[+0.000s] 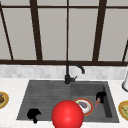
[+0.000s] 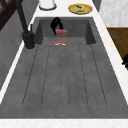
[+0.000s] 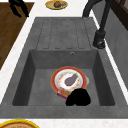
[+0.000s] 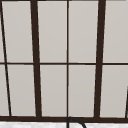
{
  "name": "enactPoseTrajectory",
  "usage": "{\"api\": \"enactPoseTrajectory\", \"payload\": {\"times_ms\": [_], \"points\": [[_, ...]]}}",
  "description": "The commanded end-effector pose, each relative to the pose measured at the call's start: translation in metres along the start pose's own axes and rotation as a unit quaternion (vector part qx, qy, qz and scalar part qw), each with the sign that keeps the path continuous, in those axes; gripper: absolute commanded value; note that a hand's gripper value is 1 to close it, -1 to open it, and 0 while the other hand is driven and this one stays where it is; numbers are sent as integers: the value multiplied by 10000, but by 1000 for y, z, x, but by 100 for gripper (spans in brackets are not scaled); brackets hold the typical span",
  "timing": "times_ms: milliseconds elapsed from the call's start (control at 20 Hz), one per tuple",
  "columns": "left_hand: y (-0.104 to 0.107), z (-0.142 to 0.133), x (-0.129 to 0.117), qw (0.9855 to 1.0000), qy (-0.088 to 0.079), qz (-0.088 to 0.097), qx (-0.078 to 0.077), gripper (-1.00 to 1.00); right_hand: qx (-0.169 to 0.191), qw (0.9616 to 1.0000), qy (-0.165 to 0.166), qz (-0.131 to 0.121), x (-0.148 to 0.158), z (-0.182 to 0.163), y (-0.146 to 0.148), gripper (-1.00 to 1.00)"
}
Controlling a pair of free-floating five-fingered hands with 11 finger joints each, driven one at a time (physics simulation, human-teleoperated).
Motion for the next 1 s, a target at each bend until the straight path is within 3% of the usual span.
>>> {"api": "enactPoseTrajectory", "payload": {"times_ms": [0,300,950], "points": [[0,0,0,10000,0,0,0,0,-104,9985,412,-348,-4,11,-11,100],[0,0,0,10000,0,0,0,0,-116,9986,361,-359,0,36,-36,100],[0,0,0,10000,0,0,0,0,-140,9923,1188,-310,14,81,-98,100]]}}
